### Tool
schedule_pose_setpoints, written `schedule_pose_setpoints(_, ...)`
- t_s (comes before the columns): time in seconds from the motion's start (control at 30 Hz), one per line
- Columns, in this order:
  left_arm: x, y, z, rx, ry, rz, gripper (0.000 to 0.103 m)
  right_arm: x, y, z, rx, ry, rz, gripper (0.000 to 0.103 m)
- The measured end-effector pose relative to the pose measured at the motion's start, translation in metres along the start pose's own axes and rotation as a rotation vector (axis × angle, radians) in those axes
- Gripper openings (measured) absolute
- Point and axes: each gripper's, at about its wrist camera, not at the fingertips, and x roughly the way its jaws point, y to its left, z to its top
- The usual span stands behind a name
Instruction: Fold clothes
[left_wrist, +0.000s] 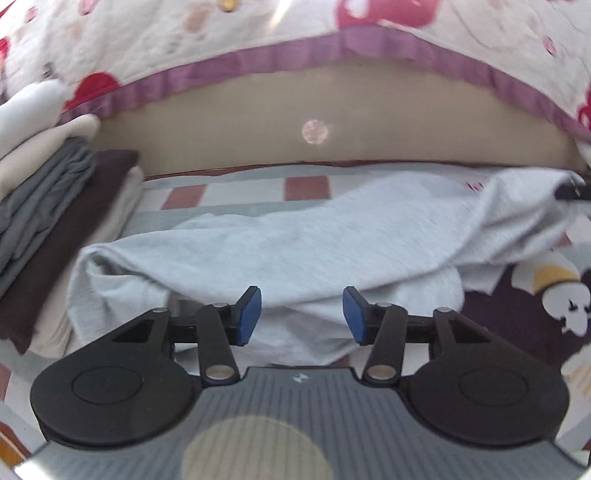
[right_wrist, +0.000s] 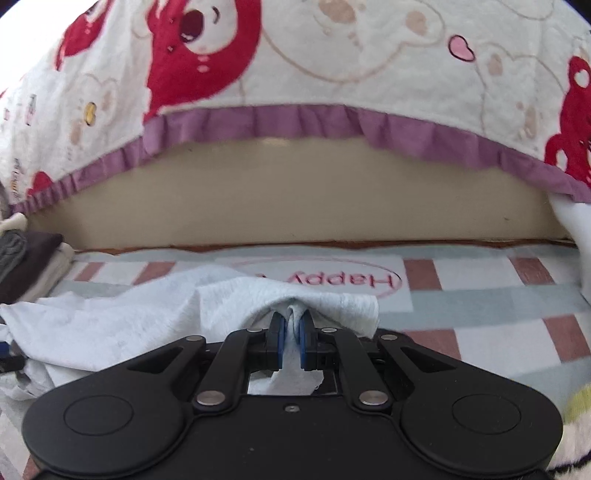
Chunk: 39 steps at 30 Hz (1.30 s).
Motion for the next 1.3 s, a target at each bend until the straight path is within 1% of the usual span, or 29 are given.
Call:
schedule_pose_setpoints(0.13, 0.007, -0.015, -0.007, 0.038, -0.004, -0.038, 0.05, 0.007, -0.005, -0.005, 0.019, 0.017, 0.001, 0.008)
schedule_pose_setpoints(0.2, 0.015, -0.019, -0.013, 0.021, 0.009, -0.071, 0.05, 0.01, -0.008, -0.008, 0.03, 0.022, 0.005, 0.008)
schedule_pose_setpoints(0.3, 0.035, -0.024, -0.022, -0.025, 0.075, -0.127, 0.05, 0.012, -0.009, -0.01, 0.039, 0.022, 0.014, 0.008)
schedule_pose_setpoints(0.4, 0.046, -0.033, -0.025, -0.036, 0.095, -0.146, 0.05, 0.015, -0.01, -0.01, 0.043, 0.022, 0.018, 0.008)
schedule_pose_setpoints(0.53, 0.05, -0.043, -0.029, -0.004, 0.078, -0.122, 0.054, 0.012, -0.011, -0.003, 0.036, 0.014, 0.035, 0.008)
schedule_pose_setpoints(0.63, 0.055, -0.054, -0.032, 0.029, 0.079, -0.105, 0.059, 0.006, -0.015, 0.008, 0.034, 0.005, 0.049, 0.008)
schedule_pose_setpoints(0.7, 0.055, -0.058, -0.032, 0.045, 0.075, -0.12, 0.062, 0.001, -0.019, 0.016, 0.041, -0.004, 0.059, 0.008)
schedule_pose_setpoints(0.77, 0.054, -0.062, -0.032, 0.051, 0.062, -0.138, 0.071, -0.005, -0.024, 0.024, 0.056, -0.011, 0.075, 0.008)
schedule_pose_setpoints(0.83, 0.059, -0.067, -0.037, 0.066, 0.068, -0.122, 0.076, -0.009, -0.027, 0.032, 0.073, -0.013, 0.093, 0.008)
schedule_pose_setpoints(0.93, 0.066, -0.074, -0.044, 0.089, 0.078, -0.097, 0.077, -0.014, -0.028, 0.041, 0.079, -0.009, 0.104, 0.008)
schedule_pose_setpoints(0.97, 0.068, -0.076, -0.046, 0.108, 0.084, -0.056, 0.077, -0.016, -0.028, 0.043, 0.083, -0.008, 0.106, 0.008)
schedule_pose_setpoints(1.03, 0.064, -0.079, -0.044, 0.126, 0.032, -0.018, 0.077, -0.02, -0.026, 0.047, 0.086, -0.009, 0.118, 0.008)
schedule_pose_setpoints(1.07, 0.059, -0.079, -0.042, 0.129, -0.005, -0.014, 0.078, -0.023, -0.025, 0.048, 0.083, -0.01, 0.126, 0.008)
schedule_pose_setpoints(1.1, 0.055, -0.081, -0.04, 0.131, -0.035, -0.02, 0.081, -0.025, -0.023, 0.05, 0.074, -0.012, 0.133, 0.008)
schedule_pose_setpoints(1.17, 0.055, -0.085, -0.037, 0.131, -0.066, -0.056, 0.098, -0.029, -0.019, 0.053, 0.055, -0.012, 0.146, 0.008)
schedule_pose_setpoints(1.2, 0.062, -0.087, -0.036, 0.131, -0.036, -0.064, 0.1, -0.029, -0.018, 0.055, 0.049, -0.011, 0.15, 0.008)
schedule_pose_setpoints(1.23, 0.069, -0.088, -0.035, 0.131, -0.005, -0.072, 0.099, -0.029, -0.017, 0.056, 0.046, -0.009, 0.153, 0.008)
schedule_pose_setpoints(1.27, 0.077, -0.09, -0.034, 0.131, 0.025, -0.079, 0.093, -0.029, -0.016, 0.057, 0.044, -0.007, 0.153, 0.008)
schedule_pose_setpoints(1.3, 0.083, -0.088, -0.034, 0.109, 0.053, -0.079, 0.084, -0.028, -0.017, 0.057, 0.044, -0.004, 0.153, 0.008)
